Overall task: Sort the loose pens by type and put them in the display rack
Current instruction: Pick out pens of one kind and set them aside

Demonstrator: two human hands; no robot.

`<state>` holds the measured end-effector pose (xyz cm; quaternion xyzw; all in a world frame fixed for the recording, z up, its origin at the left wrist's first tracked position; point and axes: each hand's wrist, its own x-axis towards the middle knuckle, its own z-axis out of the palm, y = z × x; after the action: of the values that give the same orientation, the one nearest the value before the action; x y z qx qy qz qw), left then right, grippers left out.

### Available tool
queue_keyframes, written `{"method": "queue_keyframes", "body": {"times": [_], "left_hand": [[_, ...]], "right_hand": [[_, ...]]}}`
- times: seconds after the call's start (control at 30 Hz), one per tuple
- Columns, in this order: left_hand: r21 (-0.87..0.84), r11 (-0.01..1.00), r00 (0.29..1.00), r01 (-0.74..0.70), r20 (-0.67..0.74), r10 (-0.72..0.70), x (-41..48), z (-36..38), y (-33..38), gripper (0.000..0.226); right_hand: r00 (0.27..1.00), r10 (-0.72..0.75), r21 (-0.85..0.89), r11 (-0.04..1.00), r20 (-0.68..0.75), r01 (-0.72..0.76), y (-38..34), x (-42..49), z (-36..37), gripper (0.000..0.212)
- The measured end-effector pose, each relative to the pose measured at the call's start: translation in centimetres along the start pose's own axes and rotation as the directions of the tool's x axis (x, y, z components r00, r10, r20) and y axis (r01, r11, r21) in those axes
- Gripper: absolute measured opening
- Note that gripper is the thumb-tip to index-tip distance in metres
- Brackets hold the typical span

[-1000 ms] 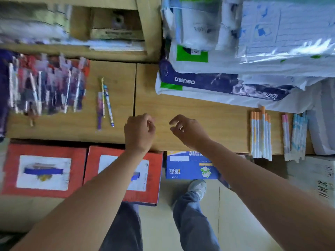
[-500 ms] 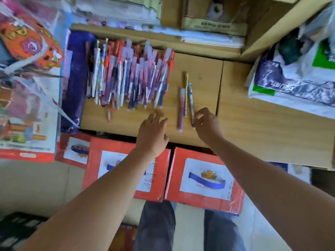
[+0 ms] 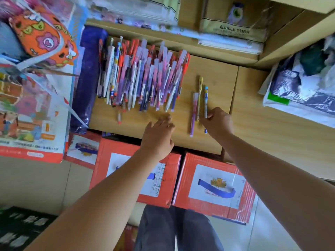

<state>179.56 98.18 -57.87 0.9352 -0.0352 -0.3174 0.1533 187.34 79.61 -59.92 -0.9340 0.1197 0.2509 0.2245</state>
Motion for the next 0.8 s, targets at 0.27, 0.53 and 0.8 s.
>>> {"method": "queue_keyframes", "body": {"times": [0.27,0.53,0.8], "left_hand": [[0.031,0.995,0.993,0.097,0.069,-0.099,0.8,-1.1,1.3,0.043],[0.026,0.991,0.988,0.135,0.072,-0.136,0.6,-1.2,1.9,0.047],[0.032,0.999,0.998,0.034,-0.056,-0.032,0.4,-0.8,0.7,0.038]], "right_hand": [[0.990,-0.116,0.074,0.991,0.079,0.110,0.6,0.4,-1.5,0.023],[0.984,-0.154,0.022,0.988,0.084,0.153,0.9,1.1,-1.0,0.025],[0.999,-0.025,-0.095,0.995,0.032,0.028,-0.2,1.6,-0.5,0.026]]}}
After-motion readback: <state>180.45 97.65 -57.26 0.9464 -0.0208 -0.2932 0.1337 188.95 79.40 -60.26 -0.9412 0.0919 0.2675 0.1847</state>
